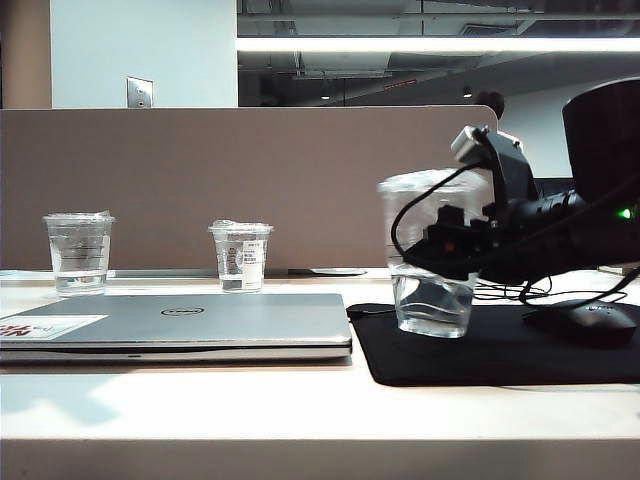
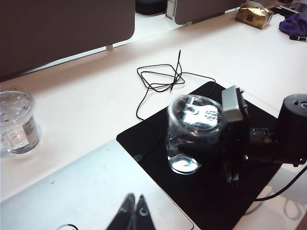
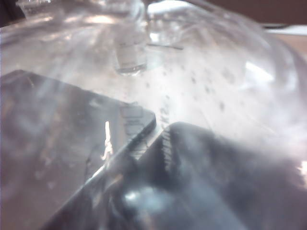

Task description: Pick up the coffee cup on the right and place it on the right side of the laptop.

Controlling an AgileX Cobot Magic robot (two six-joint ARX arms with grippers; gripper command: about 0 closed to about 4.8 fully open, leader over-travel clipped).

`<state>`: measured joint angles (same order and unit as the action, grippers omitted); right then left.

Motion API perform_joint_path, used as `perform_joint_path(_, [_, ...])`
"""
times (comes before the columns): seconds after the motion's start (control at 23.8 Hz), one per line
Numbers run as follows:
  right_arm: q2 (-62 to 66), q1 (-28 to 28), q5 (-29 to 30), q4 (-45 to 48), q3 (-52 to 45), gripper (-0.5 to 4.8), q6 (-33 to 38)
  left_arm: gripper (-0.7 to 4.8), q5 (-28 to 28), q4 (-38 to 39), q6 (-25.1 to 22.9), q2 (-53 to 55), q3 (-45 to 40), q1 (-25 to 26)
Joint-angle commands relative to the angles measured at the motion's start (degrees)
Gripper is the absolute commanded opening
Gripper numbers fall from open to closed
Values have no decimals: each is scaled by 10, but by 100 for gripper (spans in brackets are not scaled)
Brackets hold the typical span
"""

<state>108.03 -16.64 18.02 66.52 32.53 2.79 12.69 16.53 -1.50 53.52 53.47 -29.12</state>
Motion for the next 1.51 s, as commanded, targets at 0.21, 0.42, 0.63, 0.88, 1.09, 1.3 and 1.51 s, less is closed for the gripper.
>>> perform_joint_path(0.21, [-5, -1, 1, 10, -6, 409, 2, -5, 2, -7, 0, -1, 2, 0])
perform_joint_path(0.42, [-29, -1, -2, 12, -42, 410, -5, -5, 2, -7, 0, -1, 2, 0])
perform_joint_path(0.63, [-99, -1, -5, 8, -100, 409, -15, -5, 2, -7, 0, -1, 2, 0])
perform_joint_path(0.88, [-191, -1, -10, 4, -167, 405, -15, -5, 2, -7, 0, -1, 2, 0])
perform_joint_path(1.09, [-266, -1, -28, -8, -208, 111, -15, -5, 2, -7, 0, -1, 2, 0])
perform_joint_path(1.3, [-366, -1, -72, -60, -232, -8, -15, -5, 2, -7, 0, -1, 2, 0])
perform_joint_path(1.51, [-542, -1, -102, -252, -233, -9, -15, -5, 2, -7, 0, -1, 2, 0])
